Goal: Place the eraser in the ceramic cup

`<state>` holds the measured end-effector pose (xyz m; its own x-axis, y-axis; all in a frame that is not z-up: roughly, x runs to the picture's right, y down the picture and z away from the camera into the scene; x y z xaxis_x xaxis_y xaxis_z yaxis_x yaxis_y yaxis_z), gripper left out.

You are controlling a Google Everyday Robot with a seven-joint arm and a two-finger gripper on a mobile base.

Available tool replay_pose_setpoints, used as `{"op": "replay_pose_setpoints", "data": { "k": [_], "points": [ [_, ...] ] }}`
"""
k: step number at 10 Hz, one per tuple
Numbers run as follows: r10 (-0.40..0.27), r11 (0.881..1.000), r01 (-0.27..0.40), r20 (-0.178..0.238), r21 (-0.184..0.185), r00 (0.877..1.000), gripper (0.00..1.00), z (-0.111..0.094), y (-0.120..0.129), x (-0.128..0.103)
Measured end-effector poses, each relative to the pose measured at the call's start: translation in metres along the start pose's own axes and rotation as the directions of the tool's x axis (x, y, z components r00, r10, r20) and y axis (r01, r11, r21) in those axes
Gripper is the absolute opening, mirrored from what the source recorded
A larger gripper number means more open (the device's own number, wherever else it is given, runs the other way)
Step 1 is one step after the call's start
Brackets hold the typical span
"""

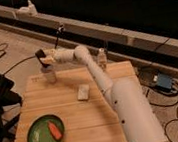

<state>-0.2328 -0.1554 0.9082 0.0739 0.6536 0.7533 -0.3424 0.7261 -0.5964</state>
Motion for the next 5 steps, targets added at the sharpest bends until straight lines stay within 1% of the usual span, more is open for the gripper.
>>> {"op": "replay_pose_setpoints", "data": {
  "k": [5],
  "points": [
    [0.004, 1.0, -0.004, 0.0, 0.0, 1.0, 0.78, -0.0001, 0.0, 0.0]
  ]
}}
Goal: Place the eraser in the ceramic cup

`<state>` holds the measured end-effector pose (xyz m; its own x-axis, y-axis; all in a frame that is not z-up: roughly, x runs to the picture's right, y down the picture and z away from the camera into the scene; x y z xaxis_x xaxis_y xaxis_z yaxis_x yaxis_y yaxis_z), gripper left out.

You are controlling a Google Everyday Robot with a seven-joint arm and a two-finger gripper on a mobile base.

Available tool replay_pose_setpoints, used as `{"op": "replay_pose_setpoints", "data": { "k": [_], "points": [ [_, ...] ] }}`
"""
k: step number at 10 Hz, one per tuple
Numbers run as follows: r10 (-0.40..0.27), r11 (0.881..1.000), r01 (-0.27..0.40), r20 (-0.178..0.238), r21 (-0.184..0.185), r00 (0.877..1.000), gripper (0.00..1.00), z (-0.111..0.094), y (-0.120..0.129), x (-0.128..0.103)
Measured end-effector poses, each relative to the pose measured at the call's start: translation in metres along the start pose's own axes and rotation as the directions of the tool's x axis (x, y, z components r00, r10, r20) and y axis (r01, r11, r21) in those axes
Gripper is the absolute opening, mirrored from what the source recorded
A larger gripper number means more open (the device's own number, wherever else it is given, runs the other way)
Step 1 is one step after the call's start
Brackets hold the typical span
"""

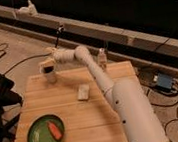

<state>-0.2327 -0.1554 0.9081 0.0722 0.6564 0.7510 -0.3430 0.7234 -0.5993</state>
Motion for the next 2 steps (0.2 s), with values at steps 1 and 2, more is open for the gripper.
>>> {"op": "replay_pose_setpoints", "data": {
  "k": [1, 2],
  "points": [
    [0.001, 1.0, -0.001, 0.0, 0.0, 1.0, 0.78, -0.0002, -0.0002, 0.0002],
    [0.002, 1.0, -0.002, -0.001, 0.0, 1.0, 0.78, -0.0003, -0.0002, 0.0013]
  ]
}}
